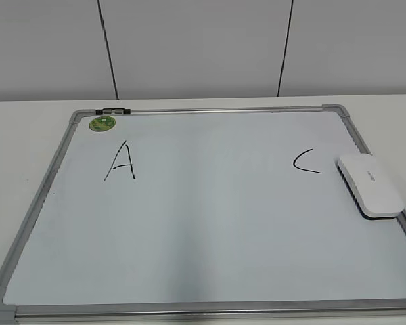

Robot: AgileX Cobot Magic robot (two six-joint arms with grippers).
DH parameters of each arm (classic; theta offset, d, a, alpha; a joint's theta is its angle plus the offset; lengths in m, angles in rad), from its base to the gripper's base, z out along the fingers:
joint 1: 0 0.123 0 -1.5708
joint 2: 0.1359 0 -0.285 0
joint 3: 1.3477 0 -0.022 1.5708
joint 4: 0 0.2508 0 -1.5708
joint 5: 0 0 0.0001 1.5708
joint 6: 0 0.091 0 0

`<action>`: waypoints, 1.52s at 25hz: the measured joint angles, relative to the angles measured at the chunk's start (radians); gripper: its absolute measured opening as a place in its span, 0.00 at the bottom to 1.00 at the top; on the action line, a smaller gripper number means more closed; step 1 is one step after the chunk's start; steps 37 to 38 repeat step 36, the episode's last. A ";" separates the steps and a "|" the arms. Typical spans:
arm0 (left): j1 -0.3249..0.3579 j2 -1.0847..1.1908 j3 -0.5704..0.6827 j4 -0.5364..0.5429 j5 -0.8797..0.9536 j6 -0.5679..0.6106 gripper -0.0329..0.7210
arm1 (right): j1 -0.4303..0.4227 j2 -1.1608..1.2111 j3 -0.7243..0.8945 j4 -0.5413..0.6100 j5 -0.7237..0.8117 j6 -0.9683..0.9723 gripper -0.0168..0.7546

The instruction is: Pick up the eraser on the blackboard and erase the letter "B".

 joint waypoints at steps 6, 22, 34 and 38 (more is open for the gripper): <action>0.000 -0.043 0.000 0.000 0.004 0.000 0.36 | 0.000 -0.025 0.000 0.000 0.004 0.000 0.74; 0.000 -0.048 0.000 0.000 0.009 0.000 0.36 | 0.000 -0.025 0.000 0.000 0.004 0.000 0.74; 0.000 -0.048 0.000 0.000 0.009 0.000 0.36 | 0.000 -0.025 0.000 0.000 0.004 0.000 0.74; 0.000 -0.048 0.000 0.000 0.009 0.000 0.36 | 0.000 -0.025 0.000 0.000 0.004 0.000 0.74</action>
